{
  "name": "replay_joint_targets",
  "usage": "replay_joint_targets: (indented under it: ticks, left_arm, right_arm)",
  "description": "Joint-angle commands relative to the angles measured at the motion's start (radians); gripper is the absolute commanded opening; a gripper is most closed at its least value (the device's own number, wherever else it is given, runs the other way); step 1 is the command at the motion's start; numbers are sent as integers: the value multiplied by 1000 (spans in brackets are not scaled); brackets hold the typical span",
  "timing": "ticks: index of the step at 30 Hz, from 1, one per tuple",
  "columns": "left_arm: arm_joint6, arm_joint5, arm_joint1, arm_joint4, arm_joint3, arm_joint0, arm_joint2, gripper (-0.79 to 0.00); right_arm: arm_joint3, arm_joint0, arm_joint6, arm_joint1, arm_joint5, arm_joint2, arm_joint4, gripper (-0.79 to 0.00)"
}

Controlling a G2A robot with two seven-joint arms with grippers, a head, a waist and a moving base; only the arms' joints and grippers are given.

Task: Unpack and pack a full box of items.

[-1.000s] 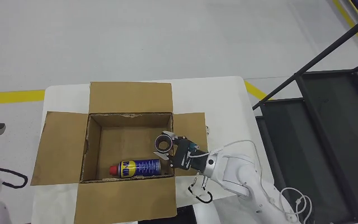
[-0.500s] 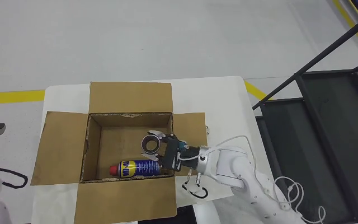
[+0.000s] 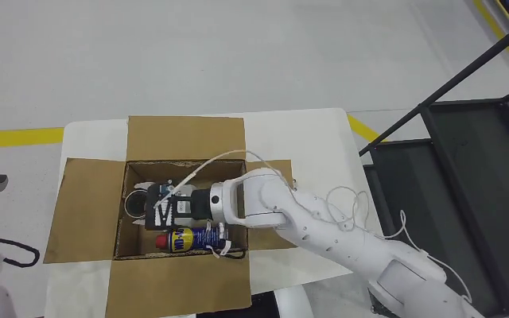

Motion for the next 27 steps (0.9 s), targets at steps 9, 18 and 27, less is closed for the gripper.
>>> replay_joint_targets:
  ticks: [9,18,27]
  left_arm:
    - [0,0,0,0,0,0,0,0]
    - [0,0,0,0,0,0,0,0]
    - [0,0,0,0,0,0,0,0]
  right_arm:
    - [174,171,171,-108,99,-135,124,-785]
    - [259,221,275,-165,119,-181,171,-785]
    - [329,249,357,-212,119,-210,210,-785]
